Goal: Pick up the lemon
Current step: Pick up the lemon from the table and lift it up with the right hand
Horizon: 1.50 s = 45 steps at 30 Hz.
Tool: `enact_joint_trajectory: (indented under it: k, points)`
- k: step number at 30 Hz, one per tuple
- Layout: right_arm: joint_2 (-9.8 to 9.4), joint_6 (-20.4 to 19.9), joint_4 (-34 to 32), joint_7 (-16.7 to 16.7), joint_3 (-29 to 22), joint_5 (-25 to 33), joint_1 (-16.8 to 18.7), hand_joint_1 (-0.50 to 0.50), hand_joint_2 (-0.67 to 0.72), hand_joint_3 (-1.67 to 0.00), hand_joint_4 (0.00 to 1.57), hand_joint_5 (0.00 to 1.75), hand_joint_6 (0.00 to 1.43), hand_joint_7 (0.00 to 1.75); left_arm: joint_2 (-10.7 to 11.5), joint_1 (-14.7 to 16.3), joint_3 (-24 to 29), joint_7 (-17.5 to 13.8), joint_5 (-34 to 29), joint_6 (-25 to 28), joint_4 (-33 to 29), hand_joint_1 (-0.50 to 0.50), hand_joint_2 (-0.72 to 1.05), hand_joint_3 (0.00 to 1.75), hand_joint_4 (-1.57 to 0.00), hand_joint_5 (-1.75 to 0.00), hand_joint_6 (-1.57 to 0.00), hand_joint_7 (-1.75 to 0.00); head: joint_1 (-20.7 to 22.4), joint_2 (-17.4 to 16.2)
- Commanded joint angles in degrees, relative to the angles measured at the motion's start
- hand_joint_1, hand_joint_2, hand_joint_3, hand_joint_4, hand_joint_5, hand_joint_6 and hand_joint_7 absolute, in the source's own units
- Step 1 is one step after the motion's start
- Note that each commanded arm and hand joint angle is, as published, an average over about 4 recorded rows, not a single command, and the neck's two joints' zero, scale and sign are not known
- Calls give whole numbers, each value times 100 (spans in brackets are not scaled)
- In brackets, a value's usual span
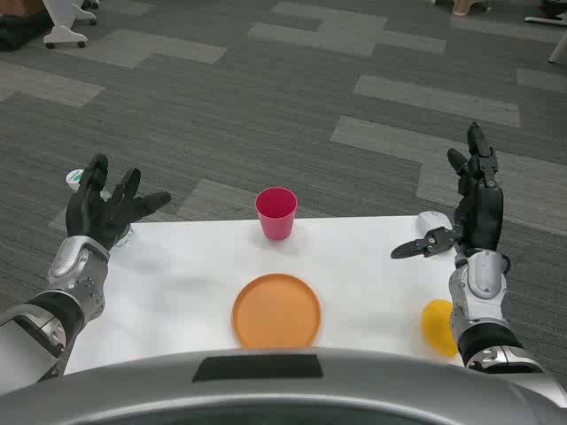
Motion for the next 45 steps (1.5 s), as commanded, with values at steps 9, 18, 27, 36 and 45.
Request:
enact_joint_trajectory:
  k: [9, 18, 27, 36, 45]
  points:
    - [27, 265, 493, 44, 1004, 29, -588, -4, 9, -24, 0, 39, 0, 0, 13, 108, 108, -34, 367, 50, -146, 50, 105, 9, 0, 0, 0, 0, -901, 12]
    - [-17, 265, 427, 167, 863, 33, -421, -4, 12, -24, 0, 39, 0, 0, 22, 104, 95, -34, 358, 50, -142, 50, 105, 4, 0, 0, 0, 0, -2973, -13]
    - [20, 247, -202, 227, 140, 31, 311, -4, 20, -24, 0, 39, 0, 0, 37, 38, 49, -34, 361, 59, -133, 50, 105, 9, 0, 0, 0, 0, -3535, -184]
    - [111, 243, -927, 242, -816, 33, 1408, -4, 34, -16, 0, 46, 0, 0, 44, -169, -151, -30, 354, 99, -116, 50, 100, 9, 0, 0, 0, 0, -3751, -340]
    - [346, 214, -867, 352, -1427, 82, 2188, -9, 41, -16, 0, 41, 0, 0, 2, -538, -593, -17, 297, 154, 177, 50, 105, 9, 0, 0, 0, 0, -3994, -418]
